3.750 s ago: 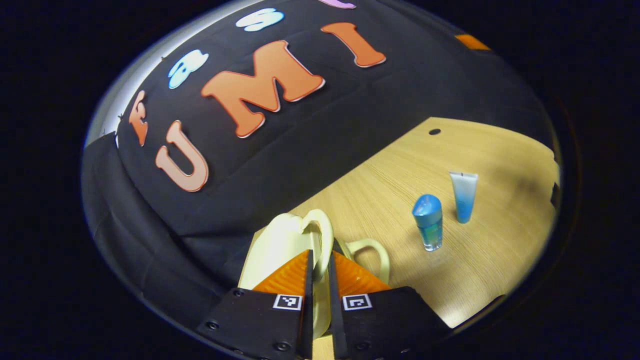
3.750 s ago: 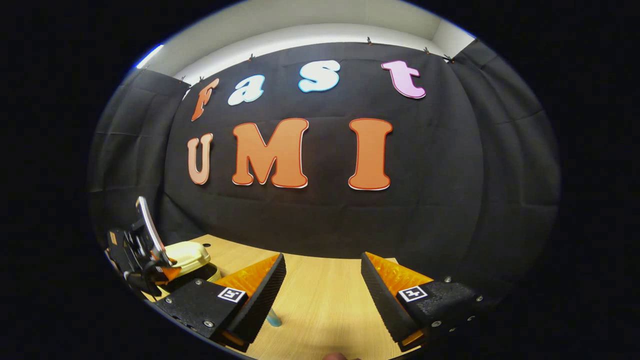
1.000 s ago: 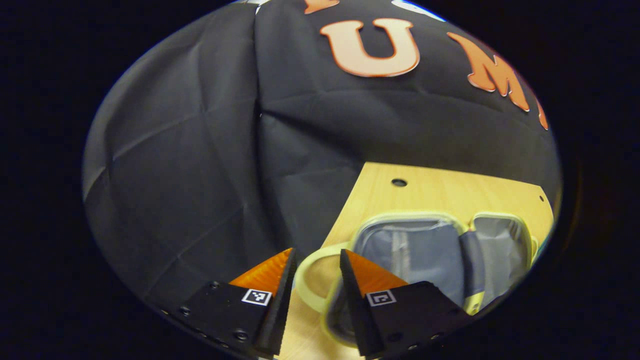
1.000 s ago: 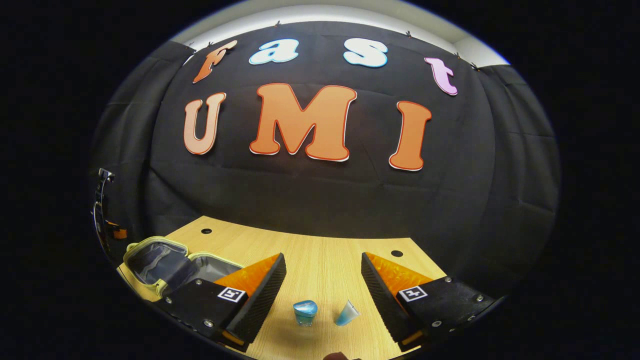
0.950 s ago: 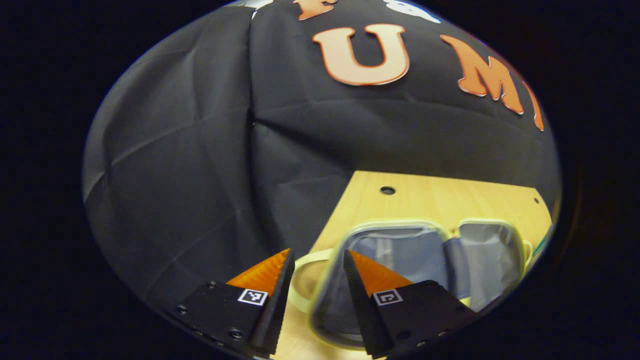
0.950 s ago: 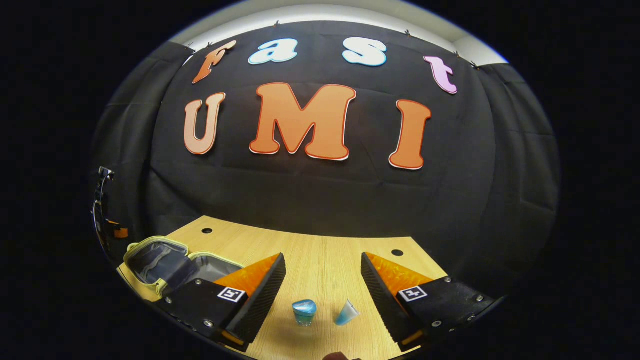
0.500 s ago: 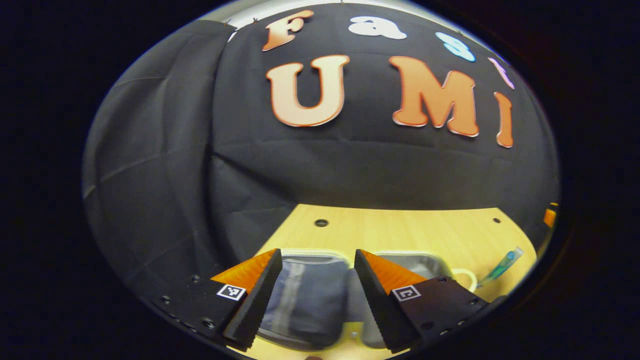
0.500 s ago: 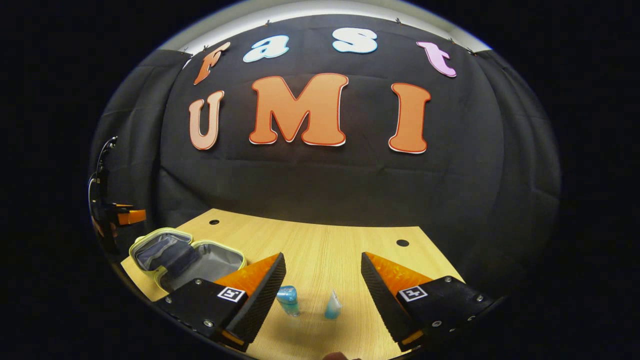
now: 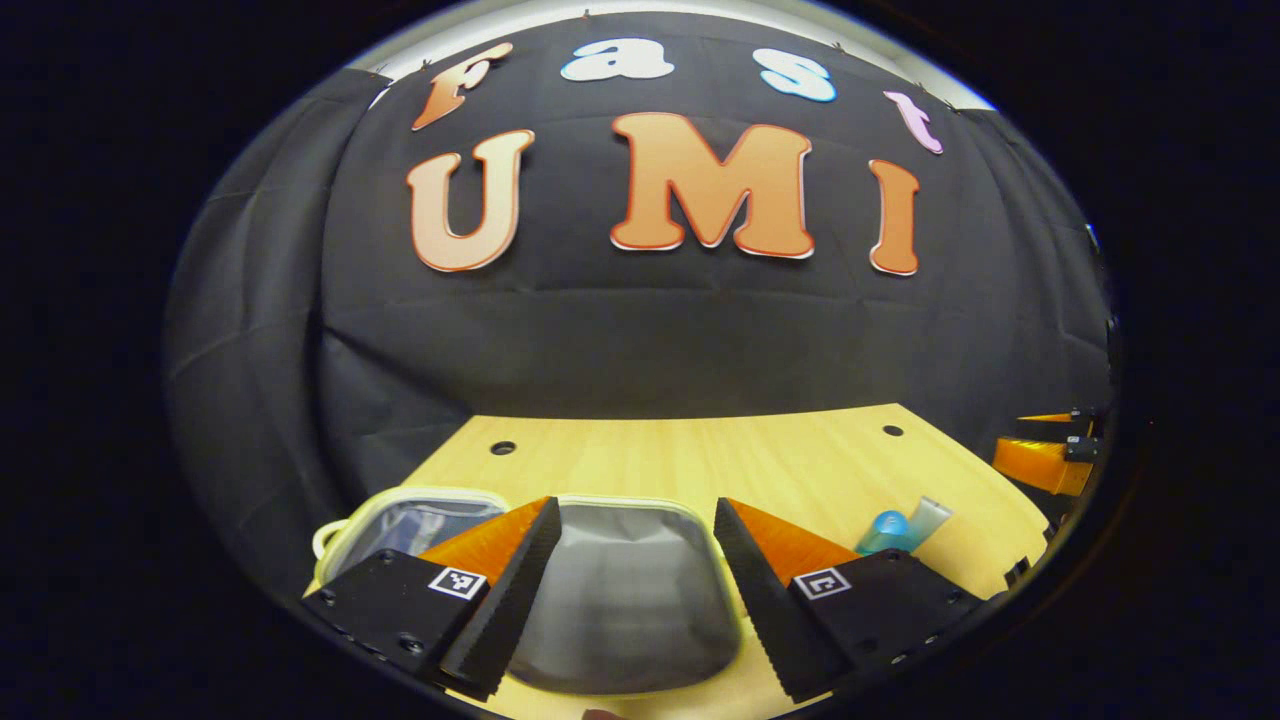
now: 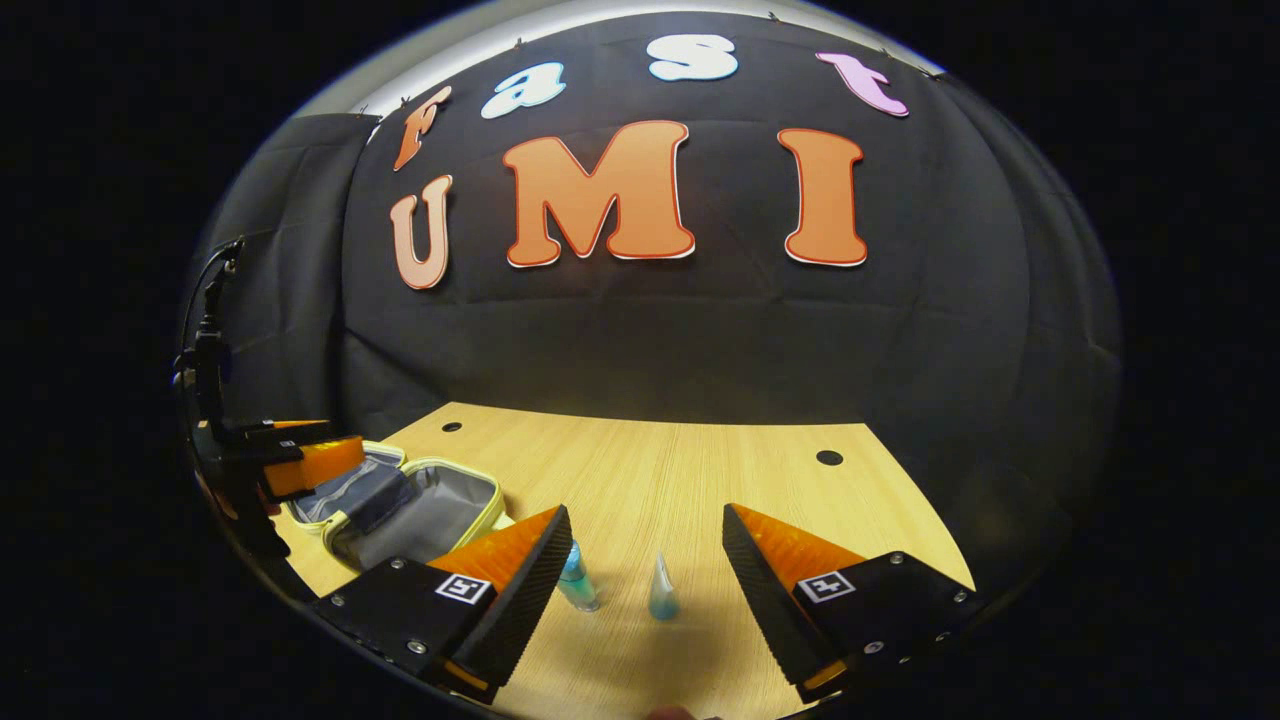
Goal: First open the suitcase, pack the skin care products into it, and then close the suitcase.
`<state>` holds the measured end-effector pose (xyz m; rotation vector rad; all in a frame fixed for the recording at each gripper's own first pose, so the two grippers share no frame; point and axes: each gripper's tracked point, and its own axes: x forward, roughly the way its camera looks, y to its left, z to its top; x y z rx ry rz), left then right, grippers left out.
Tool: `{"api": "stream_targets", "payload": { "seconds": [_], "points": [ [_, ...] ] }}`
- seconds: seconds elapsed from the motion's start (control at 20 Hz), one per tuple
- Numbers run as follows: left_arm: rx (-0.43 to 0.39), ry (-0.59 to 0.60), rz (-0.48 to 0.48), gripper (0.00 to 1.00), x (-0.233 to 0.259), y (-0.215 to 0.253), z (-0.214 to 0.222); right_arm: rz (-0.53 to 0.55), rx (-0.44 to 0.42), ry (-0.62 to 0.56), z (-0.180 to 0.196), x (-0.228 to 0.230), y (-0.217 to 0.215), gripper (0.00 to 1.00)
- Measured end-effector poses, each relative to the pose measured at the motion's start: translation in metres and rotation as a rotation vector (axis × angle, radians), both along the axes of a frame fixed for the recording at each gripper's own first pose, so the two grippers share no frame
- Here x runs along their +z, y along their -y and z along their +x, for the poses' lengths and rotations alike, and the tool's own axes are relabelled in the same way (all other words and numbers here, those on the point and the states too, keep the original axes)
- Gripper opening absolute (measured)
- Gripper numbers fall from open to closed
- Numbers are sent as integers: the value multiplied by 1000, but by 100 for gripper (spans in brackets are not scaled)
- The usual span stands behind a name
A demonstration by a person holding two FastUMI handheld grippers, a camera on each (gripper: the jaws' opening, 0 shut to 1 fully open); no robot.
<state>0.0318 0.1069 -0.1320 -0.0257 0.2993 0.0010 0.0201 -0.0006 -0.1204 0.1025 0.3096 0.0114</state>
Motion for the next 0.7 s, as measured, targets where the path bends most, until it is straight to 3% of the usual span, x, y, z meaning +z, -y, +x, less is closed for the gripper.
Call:
{"api": "stream_targets", "payload": {
  "seconds": [0.4, 0.7],
  "points": [
    [-81, 37, 8, 96, -24, 98, -2, -15, 86, -11, 5, -33, 10, 96],
    [-193, -2, 3, 96, -80, 158, -3, -43, 111, -25, 6, -67, 15, 96]
  ]
}}
